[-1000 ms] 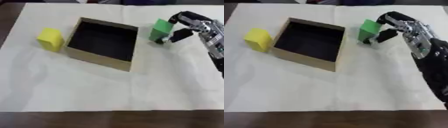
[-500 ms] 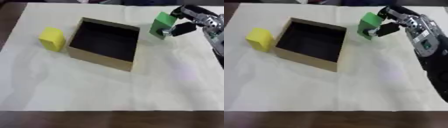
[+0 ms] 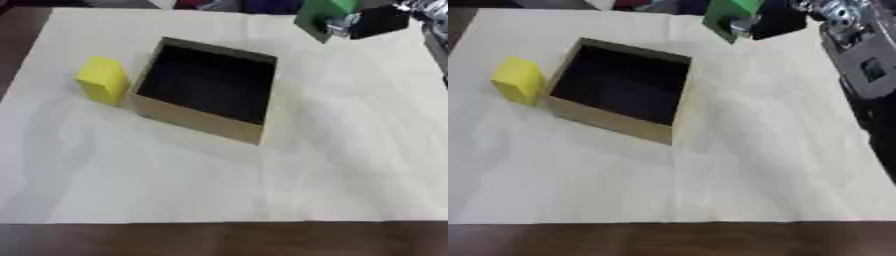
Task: Pick up objects on the table and place them in the box.
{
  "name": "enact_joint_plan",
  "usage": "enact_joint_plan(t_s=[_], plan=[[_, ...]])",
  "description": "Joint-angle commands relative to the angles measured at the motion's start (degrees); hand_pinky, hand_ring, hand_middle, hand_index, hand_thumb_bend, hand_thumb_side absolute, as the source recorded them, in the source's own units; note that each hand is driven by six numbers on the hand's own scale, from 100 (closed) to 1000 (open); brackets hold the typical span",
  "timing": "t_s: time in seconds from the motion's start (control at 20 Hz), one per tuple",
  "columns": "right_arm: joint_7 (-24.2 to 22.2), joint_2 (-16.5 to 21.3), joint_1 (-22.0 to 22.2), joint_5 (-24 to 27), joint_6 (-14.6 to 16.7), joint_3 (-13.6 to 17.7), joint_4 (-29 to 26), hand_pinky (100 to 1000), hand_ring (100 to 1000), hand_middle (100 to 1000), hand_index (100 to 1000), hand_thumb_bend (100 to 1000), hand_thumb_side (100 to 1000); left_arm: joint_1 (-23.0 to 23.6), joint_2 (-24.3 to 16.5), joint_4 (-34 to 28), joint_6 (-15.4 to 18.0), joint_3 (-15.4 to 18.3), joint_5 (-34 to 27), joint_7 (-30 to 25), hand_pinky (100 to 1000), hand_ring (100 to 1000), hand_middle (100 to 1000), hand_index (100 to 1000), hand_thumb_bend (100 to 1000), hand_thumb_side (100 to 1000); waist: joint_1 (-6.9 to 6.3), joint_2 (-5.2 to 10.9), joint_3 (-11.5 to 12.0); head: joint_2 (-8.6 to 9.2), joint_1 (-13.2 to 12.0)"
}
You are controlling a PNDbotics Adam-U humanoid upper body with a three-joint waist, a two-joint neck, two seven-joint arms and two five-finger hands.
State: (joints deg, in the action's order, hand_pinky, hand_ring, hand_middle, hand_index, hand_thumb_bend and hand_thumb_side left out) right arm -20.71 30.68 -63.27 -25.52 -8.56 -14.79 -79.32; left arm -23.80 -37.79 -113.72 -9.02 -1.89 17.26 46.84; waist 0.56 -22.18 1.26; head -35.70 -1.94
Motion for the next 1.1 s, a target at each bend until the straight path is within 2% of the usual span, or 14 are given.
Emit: enact_joint_plan(t_s=[0.05, 0.25, 0.6, 0.9, 1.1], plan=[[-2.4, 0.6, -1.9, 1.8, -0.3, -1.9, -4.7, 858, 757, 508, 533, 401, 492, -1.2, -1.3, -0.9, 0.0, 0.0, 0.0, -0.4, 773, 800, 715, 751, 229, 1000, -0.1, 1.66, 0.3, -0.16, 0.2], [-4.8, -2.2, -2.3, 2.0, -0.6, -3.8, -6.9, 856, 750, 507, 532, 396, 504, -2.4, -1.2, -0.9, 0.2, -0.2, -0.1, -0.7, 774, 800, 715, 751, 232, 1000, -0.14, 1.7, 0.6, -0.21, 0.5], [-6.1, -8.4, -2.3, 0.1, -0.8, -4.9, -7.4, 855, 748, 504, 529, 402, 508, -3.5, -0.8, -0.9, 0.6, -0.4, -0.2, -0.9, 773, 798, 715, 751, 233, 1000, -0.09, 1.77, 1.0, -0.19, 0.9], [-2.0, -13.9, -0.4, -8.8, 1.1, -5.7, -8.5, 855, 752, 505, 530, 443, 492, -3.6, -0.7, -0.9, 0.5, -0.4, -0.2, -0.8, 772, 797, 715, 750, 233, 1000, -0.04, 1.58, 0.9, 0.28, 1.1], [0.0, -15.7, 0.9, -13.7, 2.2, -6.3, -6.5, 853, 755, 505, 529, 464, 494, -3.7, -0.6, -0.9, 0.5, -0.5, -0.2, -0.7, 771, 796, 715, 749, 231, 1000, 0.03, 1.36, 1.0, 0.22, 1.2]])
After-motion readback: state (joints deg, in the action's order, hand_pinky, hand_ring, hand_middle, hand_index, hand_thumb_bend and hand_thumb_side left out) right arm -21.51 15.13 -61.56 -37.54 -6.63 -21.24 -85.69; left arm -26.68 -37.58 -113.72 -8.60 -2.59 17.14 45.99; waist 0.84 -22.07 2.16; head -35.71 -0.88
